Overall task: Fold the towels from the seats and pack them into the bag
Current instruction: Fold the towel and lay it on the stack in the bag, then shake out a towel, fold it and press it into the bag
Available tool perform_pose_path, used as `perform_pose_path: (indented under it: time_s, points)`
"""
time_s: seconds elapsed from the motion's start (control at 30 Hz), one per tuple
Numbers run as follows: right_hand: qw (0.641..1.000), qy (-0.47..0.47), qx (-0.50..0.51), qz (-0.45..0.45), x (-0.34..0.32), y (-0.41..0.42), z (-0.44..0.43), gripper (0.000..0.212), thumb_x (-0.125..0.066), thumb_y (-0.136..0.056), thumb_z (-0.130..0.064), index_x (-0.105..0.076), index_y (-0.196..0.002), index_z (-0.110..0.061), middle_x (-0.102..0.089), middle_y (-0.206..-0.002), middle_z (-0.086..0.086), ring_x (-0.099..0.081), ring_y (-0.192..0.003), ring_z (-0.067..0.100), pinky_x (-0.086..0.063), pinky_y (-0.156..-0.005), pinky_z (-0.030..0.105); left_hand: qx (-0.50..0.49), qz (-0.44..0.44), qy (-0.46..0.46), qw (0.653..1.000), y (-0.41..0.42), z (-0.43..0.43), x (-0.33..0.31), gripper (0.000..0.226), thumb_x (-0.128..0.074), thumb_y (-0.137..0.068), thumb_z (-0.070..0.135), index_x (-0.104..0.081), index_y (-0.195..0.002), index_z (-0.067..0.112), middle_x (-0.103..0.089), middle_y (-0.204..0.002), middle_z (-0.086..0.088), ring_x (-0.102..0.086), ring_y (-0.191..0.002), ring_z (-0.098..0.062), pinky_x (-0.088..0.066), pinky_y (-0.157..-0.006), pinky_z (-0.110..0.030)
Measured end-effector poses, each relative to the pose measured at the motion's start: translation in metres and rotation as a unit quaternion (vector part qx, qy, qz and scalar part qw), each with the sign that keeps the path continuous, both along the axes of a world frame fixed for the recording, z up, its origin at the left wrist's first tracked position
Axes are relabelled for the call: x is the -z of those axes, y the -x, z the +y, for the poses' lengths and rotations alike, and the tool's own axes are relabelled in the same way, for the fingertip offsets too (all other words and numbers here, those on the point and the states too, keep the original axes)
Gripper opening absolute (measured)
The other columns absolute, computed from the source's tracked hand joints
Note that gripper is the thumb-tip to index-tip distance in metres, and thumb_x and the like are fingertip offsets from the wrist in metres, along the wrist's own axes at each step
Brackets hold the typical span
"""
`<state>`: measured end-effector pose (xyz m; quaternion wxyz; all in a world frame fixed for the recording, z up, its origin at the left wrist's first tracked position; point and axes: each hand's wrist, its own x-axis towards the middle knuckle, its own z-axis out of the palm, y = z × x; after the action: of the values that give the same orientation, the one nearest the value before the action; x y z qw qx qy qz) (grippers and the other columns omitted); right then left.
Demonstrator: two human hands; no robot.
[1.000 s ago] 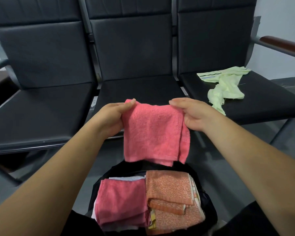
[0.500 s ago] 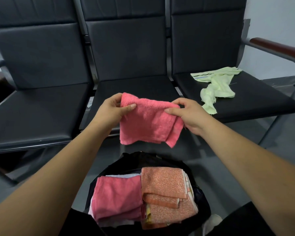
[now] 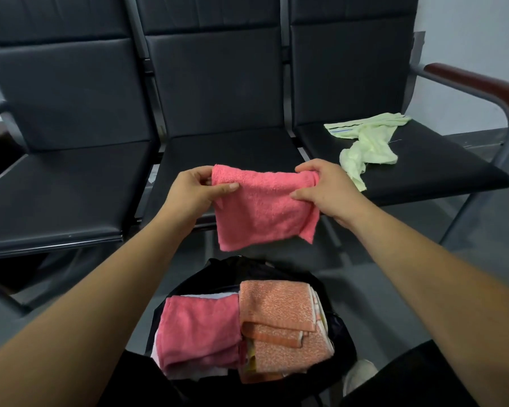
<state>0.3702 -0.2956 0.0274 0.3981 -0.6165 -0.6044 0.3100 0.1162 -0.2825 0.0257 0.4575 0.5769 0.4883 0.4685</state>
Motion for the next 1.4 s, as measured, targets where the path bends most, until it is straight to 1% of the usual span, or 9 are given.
perform_pose_path:
  time_s: [0.13,0.3,0.4,0.6,0.8,1.0,1.1,1.23,1.4]
  points:
    - [0.998,-0.069,-0.003,-0.005,-0.002,-0.006,-0.005,0.017,-0.084,-0.078,-0.015,-0.072,-0.089,-0.021,-0.071,-0.089,-0.005,-0.065,-0.085,0.011,-0.053,-0.081,0.031,-0.036,0.025,-0.081,0.996,0.000,-0.001,-0.002,0.032,-0.091,-0.068,0.034,-0.078,-0.097,0.026,-0.057,-0.136,0.016,-0.062,-0.120,-0.009,-0.053,-0.097,-0.031]
    - [0.964,-0.061,-0.071,0.249,-0.011,-0.008,-0.009,0.013,-0.077,-0.086,-0.012,-0.066,-0.086,-0.017,-0.070,-0.083,-0.003,-0.067,-0.083,0.013,-0.055,-0.080,0.034,0.019,-0.034,-0.143,0.989,-0.003,-0.020,-0.024,0.013,-0.069,-0.093,0.010,-0.067,-0.104,0.016,-0.073,-0.094,0.005,-0.068,-0.088,-0.007,-0.054,-0.078,-0.024]
    - [0.928,-0.003,-0.084,0.363,-0.005,0.007,-0.008,0.015,-0.072,-0.090,-0.008,-0.060,-0.088,-0.016,-0.069,-0.084,0.002,-0.068,-0.080,0.016,-0.056,-0.073,0.034,0.006,-0.035,-0.106,0.994,0.003,-0.026,-0.023,0.019,-0.063,-0.098,0.015,-0.067,-0.117,0.014,-0.074,-0.094,0.006,-0.069,-0.084,-0.005,-0.054,-0.072,-0.019]
    - [0.920,0.136,0.006,0.367,0.034,0.061,0.003,0.007,-0.070,-0.092,-0.007,-0.063,-0.094,-0.006,-0.073,-0.102,0.023,-0.071,-0.091,0.034,-0.057,-0.092,0.054,-0.001,0.013,0.038,0.999,0.044,-0.031,0.013,0.035,-0.065,-0.097,0.016,-0.061,-0.129,0.029,-0.074,-0.098,0.002,-0.073,-0.080,-0.011,-0.056,-0.061,-0.023]
    - [0.921,0.303,-0.007,0.246,0.099,0.120,-0.004,0.004,-0.062,-0.094,0.004,-0.061,-0.091,0.002,-0.067,-0.086,0.022,-0.068,-0.076,0.031,-0.057,-0.080,0.050,-0.036,0.109,0.200,0.973,0.096,-0.050,0.079,0.029,-0.067,-0.093,0.008,-0.063,-0.114,0.029,-0.073,-0.108,-0.006,-0.070,-0.080,-0.014,-0.056,-0.065,-0.029]
    - [0.926,0.360,-0.041,0.104,0.166,0.158,-0.014,0.023,-0.070,-0.087,0.005,-0.055,-0.074,-0.006,-0.059,-0.072,0.015,-0.062,-0.064,0.025,-0.051,-0.066,0.035,-0.043,0.183,0.329,0.926,0.131,-0.072,0.142,0.042,-0.071,-0.091,0.016,-0.052,-0.128,0.024,-0.066,-0.119,-0.011,-0.070,-0.101,-0.033,-0.059,-0.085,-0.056]
    - [0.935,0.352,-0.047,0.005,0.186,0.163,-0.014,0.018,-0.076,-0.081,-0.003,-0.058,-0.082,-0.005,-0.064,-0.082,0.015,-0.065,-0.076,0.026,-0.054,-0.067,0.033,-0.039,0.239,0.319,0.916,0.130,-0.077,0.168,0.053,-0.071,-0.091,0.021,-0.045,-0.137,0.016,-0.062,-0.119,-0.007,-0.065,-0.105,-0.028,-0.057,-0.090,-0.044]
    - [0.936,0.331,-0.058,-0.101,0.191,0.168,-0.013,0.027,-0.070,-0.081,0.000,-0.049,-0.068,-0.010,-0.048,-0.064,0.004,-0.049,-0.058,0.019,-0.034,-0.049,0.022,-0.004,0.331,0.301,0.894,0.123,-0.075,0.190,0.077,-0.071,-0.088,0.020,-0.028,-0.152,0.015,-0.061,-0.123,-0.012,-0.061,-0.108,-0.028,-0.047,-0.083,-0.030]
    - [0.923,0.277,-0.110,-0.241,0.185,0.168,-0.008,0.011,-0.055,-0.087,0.002,-0.059,-0.090,-0.008,-0.061,-0.094,0.009,-0.063,-0.095,0.028,-0.041,-0.068,0.024,0.029,0.452,0.295,0.841,0.117,-0.064,0.190,0.055,-0.062,-0.092,0.025,-0.039,-0.140,0.010,-0.054,-0.134,-0.018,-0.057,-0.119,-0.033,-0.048,-0.089,-0.034]
